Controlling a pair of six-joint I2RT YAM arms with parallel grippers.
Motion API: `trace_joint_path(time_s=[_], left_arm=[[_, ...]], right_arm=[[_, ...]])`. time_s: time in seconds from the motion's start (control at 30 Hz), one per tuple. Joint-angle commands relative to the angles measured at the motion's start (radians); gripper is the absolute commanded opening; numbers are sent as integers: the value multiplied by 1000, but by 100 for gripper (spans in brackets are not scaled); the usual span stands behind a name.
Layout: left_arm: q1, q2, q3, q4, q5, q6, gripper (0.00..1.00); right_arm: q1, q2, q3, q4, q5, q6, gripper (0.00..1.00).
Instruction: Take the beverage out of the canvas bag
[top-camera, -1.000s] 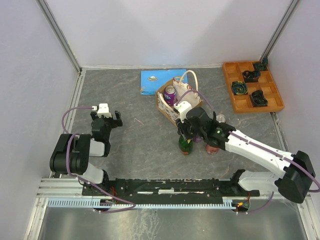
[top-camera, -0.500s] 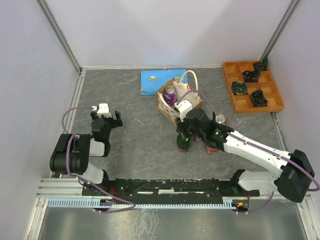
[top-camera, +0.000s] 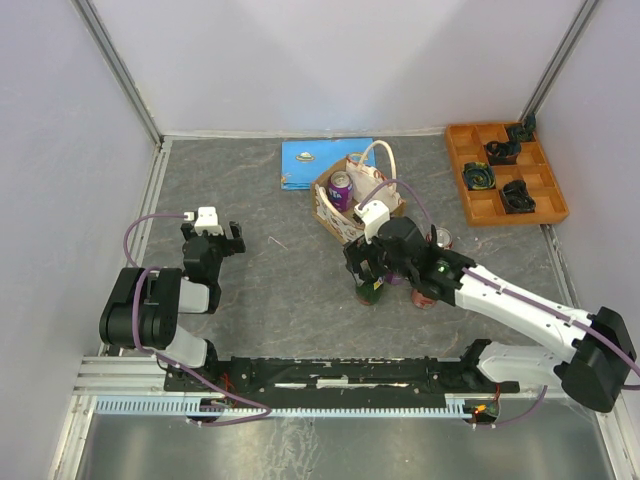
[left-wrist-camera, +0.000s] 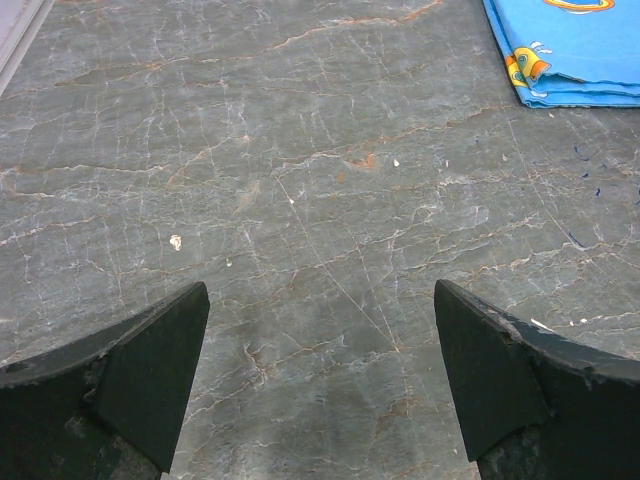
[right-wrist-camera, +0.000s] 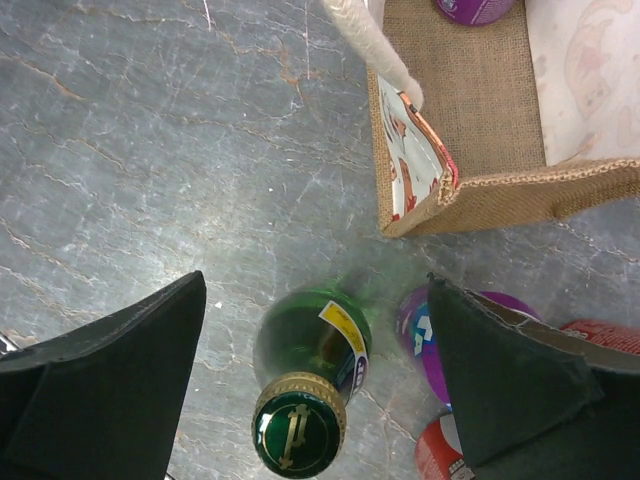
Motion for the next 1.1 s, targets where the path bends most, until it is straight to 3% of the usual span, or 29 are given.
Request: trace_joint_path(time_s=[0.0, 0.5, 0.63, 0.93, 1.07], left_arm=[[4, 1, 3, 69, -22, 2, 99], [3, 1, 3, 69, -22, 2, 99], [4, 1, 2, 68, -24, 2, 99], [3, 2, 3, 69, -23, 2, 99], [3, 1, 3, 68, -23, 2, 99]], right_arm=[[5, -15, 39, 23, 17, -15, 99], [-18, 33, 380, 9, 216, -141, 99], [-79, 154, 528, -17, 218, -112, 98], [-219, 506, 865, -247, 142, -16, 78], [-256, 610, 966, -318, 95, 13, 77]])
